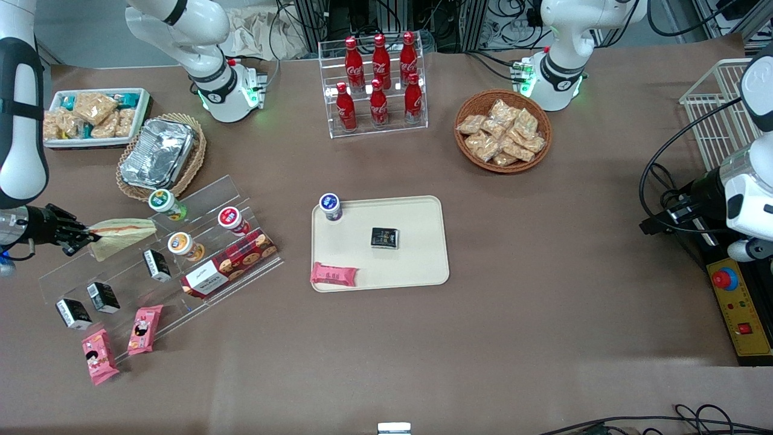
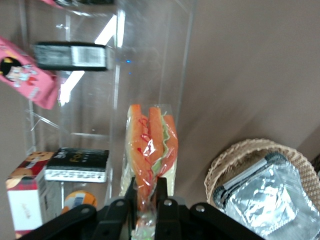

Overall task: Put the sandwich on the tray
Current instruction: 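Lift the sandwich and carry it with the right gripper to the cream tray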

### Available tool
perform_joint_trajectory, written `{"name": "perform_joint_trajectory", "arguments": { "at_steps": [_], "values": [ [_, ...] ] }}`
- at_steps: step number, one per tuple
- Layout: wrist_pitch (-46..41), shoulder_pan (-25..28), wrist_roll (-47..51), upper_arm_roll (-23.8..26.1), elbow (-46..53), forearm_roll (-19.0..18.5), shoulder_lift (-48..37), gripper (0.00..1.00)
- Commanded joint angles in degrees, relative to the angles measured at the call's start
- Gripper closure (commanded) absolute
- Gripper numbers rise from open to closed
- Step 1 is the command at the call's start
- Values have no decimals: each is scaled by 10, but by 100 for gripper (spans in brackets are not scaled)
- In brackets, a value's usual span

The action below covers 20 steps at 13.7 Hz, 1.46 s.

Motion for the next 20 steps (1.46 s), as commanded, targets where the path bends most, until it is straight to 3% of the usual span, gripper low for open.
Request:
{"name": "perform_joint_trajectory", "arguments": {
  "at_steps": [1, 4, 7, 13, 17, 20],
  "values": [
    [-54, -3, -55, 3, 69, -7, 9, 96],
    [-72, -3, -118, 8, 105, 5, 14, 96],
    [-79, 3, -262, 16, 136, 7, 16, 96],
    [-81, 10, -306, 121, 205, 4, 12, 96],
    [-92, 116, -309, 135, 205, 2, 3, 96],
    [-83, 197, -392, 134, 205, 4, -1, 96]
  ]
}}
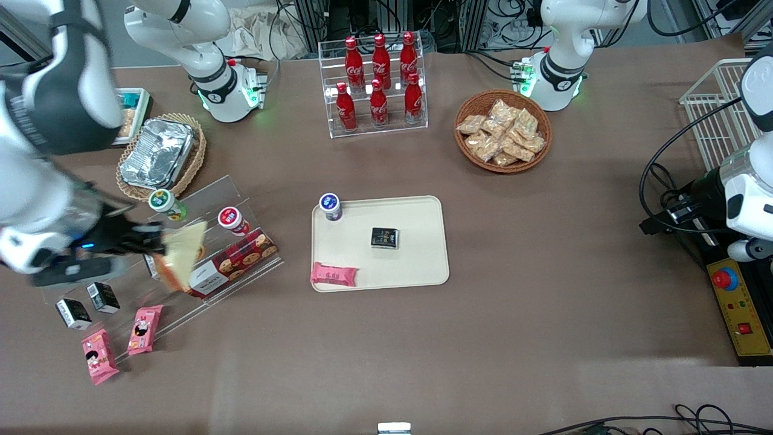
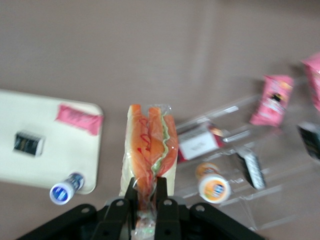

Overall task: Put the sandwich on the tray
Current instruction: 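Lift the sandwich and carry it with the right gripper to the cream tray, then lower the sandwich onto the tray beside the pink bar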

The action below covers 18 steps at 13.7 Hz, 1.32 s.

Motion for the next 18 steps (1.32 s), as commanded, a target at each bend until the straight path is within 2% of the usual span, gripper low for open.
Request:
{"name": "perform_joint_trajectory", "arguments": {
  "at_steps": [1, 3, 6, 11, 12, 14, 15, 18],
  "values": [
    [2, 62, -72, -6, 11, 1, 4, 96],
    [44, 132, -70, -7, 12, -6, 19, 96],
    [89, 212, -72, -7, 11, -55, 53, 96],
    [215, 291, -65, -8, 12, -75, 142, 100],
    [234, 302, -64, -8, 11, -94, 161, 100],
    [272, 329, -64, -8, 12, -154, 191, 100],
    [287, 333, -63, -8, 12, -188, 206, 100],
    [344, 343, -63, -9, 12, -254, 243, 100]
  ]
}}
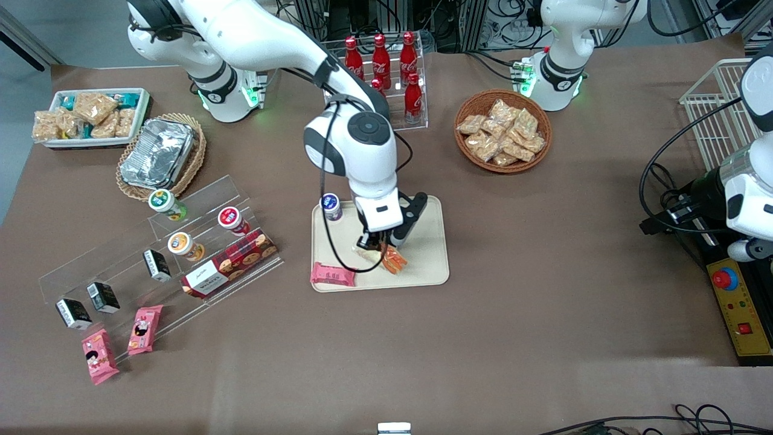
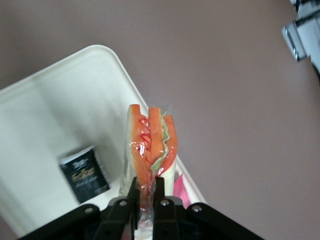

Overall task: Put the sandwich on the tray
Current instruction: 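Lower the sandwich onto the tray beside the pink bar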

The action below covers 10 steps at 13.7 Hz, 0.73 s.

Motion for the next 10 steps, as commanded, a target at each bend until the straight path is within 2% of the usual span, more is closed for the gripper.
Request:
{"name": "perform_joint_trajectory", "arguments": {
  "at_steps": [1, 4, 5, 7, 8, 9, 10],
  "values": [
    [38, 15, -6, -7, 14, -69, 29, 100],
    [54, 34, -3, -8, 13, -182, 48, 100],
    [64, 34, 1, -7, 12, -205, 56, 100],
    [84, 20, 20, -5, 11, -195, 72, 100],
    [92, 14, 26, -5, 10, -163, 79, 79],
    [94, 15, 35, -6, 8, -120, 81, 29],
    [94, 12, 40, -6, 8, -84, 80, 0]
  ]
}}
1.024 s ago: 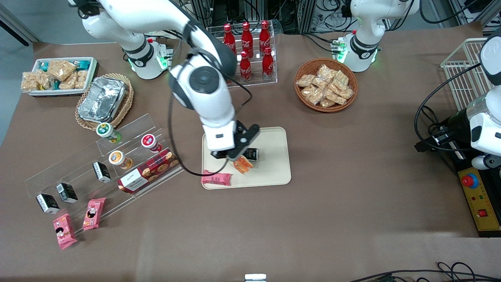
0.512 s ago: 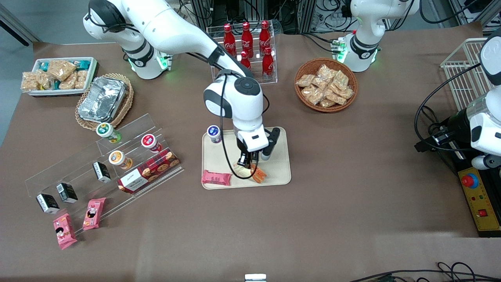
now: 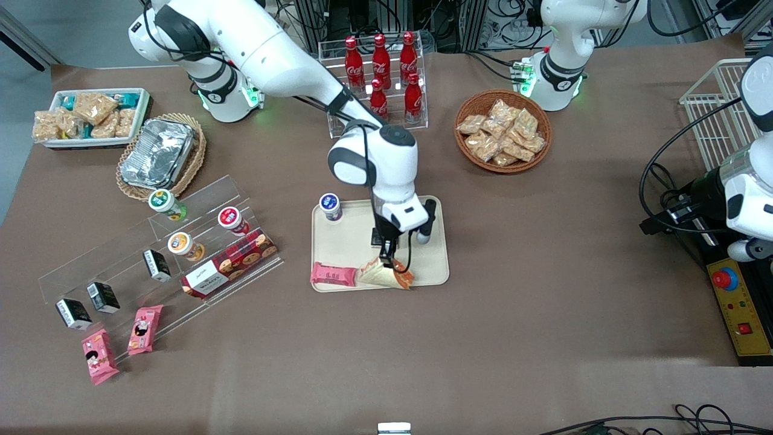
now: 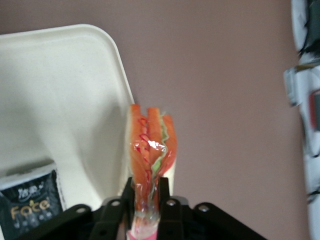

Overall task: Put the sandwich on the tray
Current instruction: 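Open the right gripper and withdraw it from the tray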

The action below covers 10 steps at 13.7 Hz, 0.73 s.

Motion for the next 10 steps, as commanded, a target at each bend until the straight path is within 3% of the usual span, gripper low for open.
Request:
{"name": "perform_joint_trajectory", "arguments": {
  "at_steps": [1, 7, 8, 10],
  "values": [
    [9, -6, 13, -2, 8, 77, 4, 0],
    [-64, -41, 6, -3, -3, 260, -55, 0],
    [-73, -58, 0, -1, -2, 276, -62, 0],
    [-95, -60, 1, -4, -2, 274, -89, 0]
  ]
}}
